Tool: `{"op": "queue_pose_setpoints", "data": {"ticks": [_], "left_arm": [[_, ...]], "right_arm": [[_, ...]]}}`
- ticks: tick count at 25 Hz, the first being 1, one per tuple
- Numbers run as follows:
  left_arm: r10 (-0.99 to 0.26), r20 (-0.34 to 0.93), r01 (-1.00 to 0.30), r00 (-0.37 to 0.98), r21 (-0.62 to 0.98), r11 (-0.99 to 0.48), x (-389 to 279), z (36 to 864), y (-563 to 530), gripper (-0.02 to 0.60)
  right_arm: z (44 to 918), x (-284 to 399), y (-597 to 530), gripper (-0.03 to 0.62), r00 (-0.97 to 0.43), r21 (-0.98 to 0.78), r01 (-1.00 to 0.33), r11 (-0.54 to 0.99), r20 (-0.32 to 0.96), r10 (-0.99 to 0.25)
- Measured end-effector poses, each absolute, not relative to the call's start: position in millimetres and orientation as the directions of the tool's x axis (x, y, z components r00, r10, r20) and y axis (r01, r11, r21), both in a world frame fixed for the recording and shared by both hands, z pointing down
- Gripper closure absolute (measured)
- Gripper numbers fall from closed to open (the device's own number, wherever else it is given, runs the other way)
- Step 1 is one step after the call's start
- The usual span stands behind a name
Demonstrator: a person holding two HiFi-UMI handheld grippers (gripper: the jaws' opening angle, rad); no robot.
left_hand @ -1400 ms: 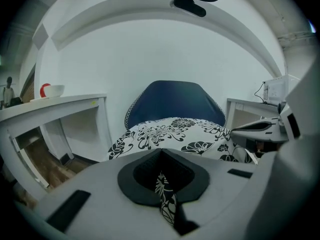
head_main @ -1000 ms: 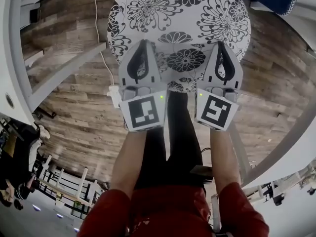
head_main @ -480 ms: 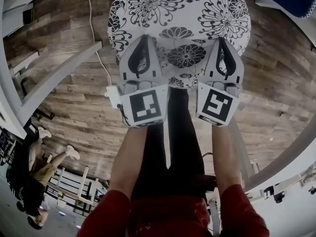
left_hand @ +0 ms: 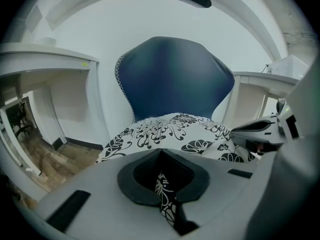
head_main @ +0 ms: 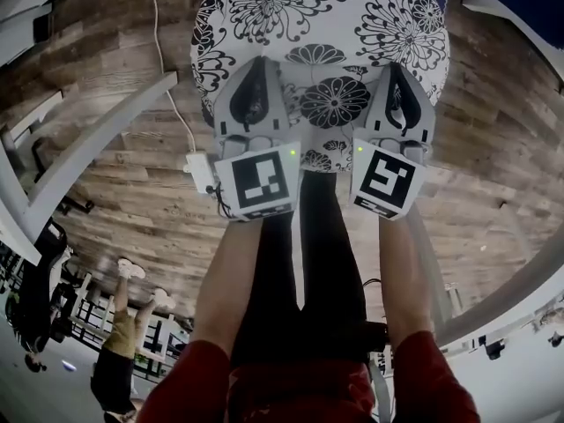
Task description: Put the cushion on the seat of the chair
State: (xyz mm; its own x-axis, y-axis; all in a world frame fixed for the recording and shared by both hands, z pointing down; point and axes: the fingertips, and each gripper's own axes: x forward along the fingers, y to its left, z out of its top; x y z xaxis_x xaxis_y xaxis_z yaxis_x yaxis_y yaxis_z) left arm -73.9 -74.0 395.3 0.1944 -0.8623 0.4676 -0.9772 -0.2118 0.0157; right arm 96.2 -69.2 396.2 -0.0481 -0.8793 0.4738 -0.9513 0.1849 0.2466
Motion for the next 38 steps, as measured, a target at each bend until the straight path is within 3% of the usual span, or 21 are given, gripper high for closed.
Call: {"op": "queue_pose_setpoints", "data": {"ticks": [9, 24, 31, 38], "left_arm": [[-0.825, 0.529, -0.973, 0.198, 0.008, -0.229, -74.7, 416.8, -74.6, 0.552], [-0.83, 0.524, -0.975, 0.189, -0.003, -0.224, -75.5, 414.8, -73.1, 0.549], [-0.839, 0.508, -0.976, 0.196, 0.018, -0.217, -76.2, 401.9, -73.6, 0.464], [-0.852, 0.483, -0.974, 0.203, 0.014, -0.224, -73.6, 379.6, -71.8, 0.463]], "right_arm": [[410.1, 96.9, -70.0, 0.565, -0.038, 0.249, -0.95, 0.189, 0.508, -0.86], [407.3, 100.0, -69.2, 0.563, -0.04, 0.193, -0.969, 0.156, 0.498, -0.866], [399.9, 100.9, -66.9, 0.562, -0.046, 0.171, -0.974, 0.151, 0.499, -0.866], [384.3, 97.7, -62.8, 0.49, -0.061, 0.161, -0.974, 0.159, 0.489, -0.87]]}}
